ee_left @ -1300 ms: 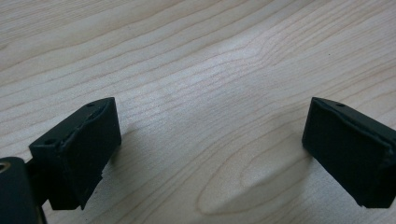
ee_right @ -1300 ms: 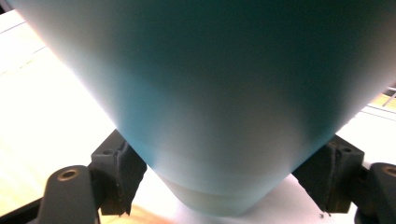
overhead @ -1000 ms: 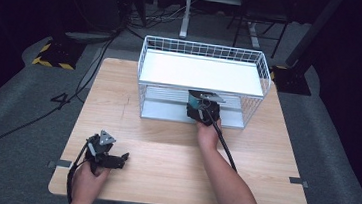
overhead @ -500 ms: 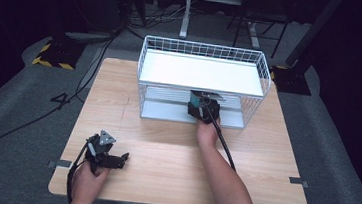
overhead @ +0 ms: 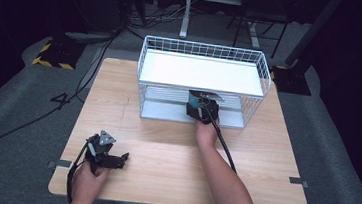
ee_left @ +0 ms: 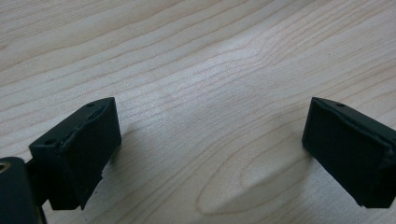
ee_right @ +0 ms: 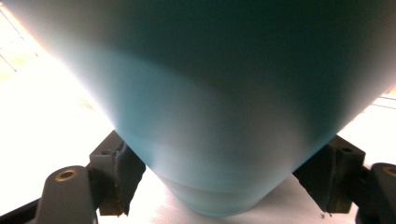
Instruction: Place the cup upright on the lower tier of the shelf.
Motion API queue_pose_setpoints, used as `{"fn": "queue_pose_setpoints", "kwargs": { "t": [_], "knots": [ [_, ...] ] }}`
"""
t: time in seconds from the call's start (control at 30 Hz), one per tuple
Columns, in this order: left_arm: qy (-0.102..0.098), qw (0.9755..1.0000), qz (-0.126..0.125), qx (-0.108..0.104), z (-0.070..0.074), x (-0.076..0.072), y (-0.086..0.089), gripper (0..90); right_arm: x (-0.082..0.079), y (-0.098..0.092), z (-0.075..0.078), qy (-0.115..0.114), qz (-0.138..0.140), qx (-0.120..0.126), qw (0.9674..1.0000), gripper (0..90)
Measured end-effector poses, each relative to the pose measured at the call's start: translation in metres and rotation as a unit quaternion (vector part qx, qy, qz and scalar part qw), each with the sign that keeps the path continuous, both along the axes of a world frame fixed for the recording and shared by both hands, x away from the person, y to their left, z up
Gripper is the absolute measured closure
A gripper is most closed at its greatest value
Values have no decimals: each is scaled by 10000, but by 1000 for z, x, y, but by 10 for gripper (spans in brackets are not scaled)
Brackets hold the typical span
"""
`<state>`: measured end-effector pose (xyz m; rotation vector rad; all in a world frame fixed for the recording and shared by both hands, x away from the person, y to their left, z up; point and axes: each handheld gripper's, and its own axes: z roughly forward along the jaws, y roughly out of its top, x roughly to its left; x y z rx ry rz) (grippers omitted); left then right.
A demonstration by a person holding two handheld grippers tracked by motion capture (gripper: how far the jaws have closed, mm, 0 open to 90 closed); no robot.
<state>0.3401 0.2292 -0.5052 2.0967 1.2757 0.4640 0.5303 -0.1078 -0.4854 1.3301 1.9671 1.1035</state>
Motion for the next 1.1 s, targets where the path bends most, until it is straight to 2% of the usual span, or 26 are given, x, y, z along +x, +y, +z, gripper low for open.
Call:
{"fn": "queue_pose_setpoints", "kwargs": {
  "t": [0.1, 0.23, 0.47, 0.7, 0.87, 0.9, 0.93, 1.03, 1.1],
  "knots": [
    [-1, 10000, 2, 1, 0, 0, 0, 48, -1, 0, 2, -79, 40, -54, 9999, 174],
    [1, 10000, -2, -2, 0, 0, 0, 48, -3, -2, 3, -47, 46, 28, 10000, 146],
    [0, 10000, -3, 5, 0, 1, 0, 49, -15, -10, 8, -144, 120, 93, 9998, 131],
    [0, 10000, -2, 4, 0, 1, 0, 48, -36, -24, 17, -90, 221, 235, 9994, 132],
    [-5, 10000, -2, 6, 0, 1, 0, 48, -53, -34, 26, -117, 425, 193, 9988, 144],
    [-6, 10000, -1, 6, 0, 1, 0, 49, -61, -39, 29, -113, 487, 181, 9986, 151],
    [-3, 10000, 1, 2, 0, 1, 0, 49, -61, -39, 29, -113, 487, 181, 9986, 151],
    [-10, 10000, -2, -8, 0, 0, 0, 49, -73, -50, 34, -20, 582, 306, 9978, 154],
    [4, 10000, -13, -3, 0, 0, 0, 49, -81, -57, 37, -58, 617, 297, 9976, 154]
  ]
}}
